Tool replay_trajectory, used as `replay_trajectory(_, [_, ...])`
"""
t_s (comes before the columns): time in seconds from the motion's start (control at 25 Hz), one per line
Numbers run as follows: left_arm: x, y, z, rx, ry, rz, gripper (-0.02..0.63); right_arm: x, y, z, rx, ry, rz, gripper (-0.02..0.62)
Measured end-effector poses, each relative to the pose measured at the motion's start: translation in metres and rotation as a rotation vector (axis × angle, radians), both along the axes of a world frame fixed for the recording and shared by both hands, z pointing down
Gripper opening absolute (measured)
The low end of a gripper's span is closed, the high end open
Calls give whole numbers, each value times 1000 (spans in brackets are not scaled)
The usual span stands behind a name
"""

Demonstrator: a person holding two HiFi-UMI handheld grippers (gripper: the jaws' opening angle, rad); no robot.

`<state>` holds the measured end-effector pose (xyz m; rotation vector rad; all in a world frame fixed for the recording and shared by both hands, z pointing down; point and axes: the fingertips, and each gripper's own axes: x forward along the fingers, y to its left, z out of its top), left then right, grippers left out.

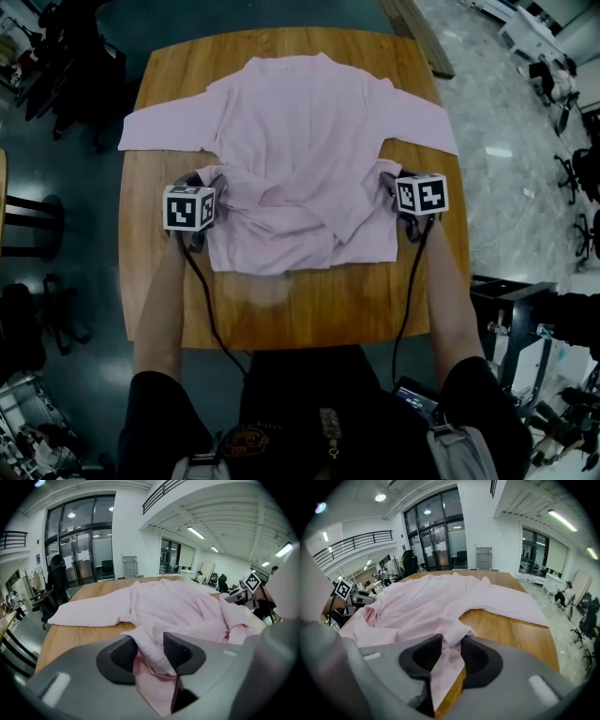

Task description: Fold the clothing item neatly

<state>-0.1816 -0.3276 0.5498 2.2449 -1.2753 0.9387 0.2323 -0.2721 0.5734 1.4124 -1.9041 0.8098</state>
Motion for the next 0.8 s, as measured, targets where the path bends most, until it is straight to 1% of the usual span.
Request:
replay_trajectory(0.04, [0, 3, -7, 12, 4, 7, 190, 2, 3, -7, 8, -2, 4, 118])
replay_trajectory(0.12, [-2, 8, -19, 38, -1, 15, 204, 6, 11, -20, 26, 0, 16, 118])
replay_trajectory(0.24, [-13, 12, -27, 61, -28, -7, 230, 6, 20, -39, 65, 5, 29, 118])
replay_trajectory(0.32, [-19, 15, -34, 67, -31, -20, 230, -4, 24, -53, 100, 1, 13, 118])
replay_trajectory(0.4, [-17, 20, -41, 78, -24, -3, 230, -21, 28, -65, 135, -7, -25, 118])
replay_trajectory(0.48, [-5, 29, -47, 84, -15, 43, 223, -44, 32, -75, 164, -17, -77, 118])
replay_trajectory(0.6, [26, 48, -54, 89, 5, 140, 197, -82, 38, -84, 191, -30, -157, 117])
replay_trajectory(0.8, [82, 81, -55, 89, 27, 308, 173, -146, 51, -86, 196, -60, -286, 117])
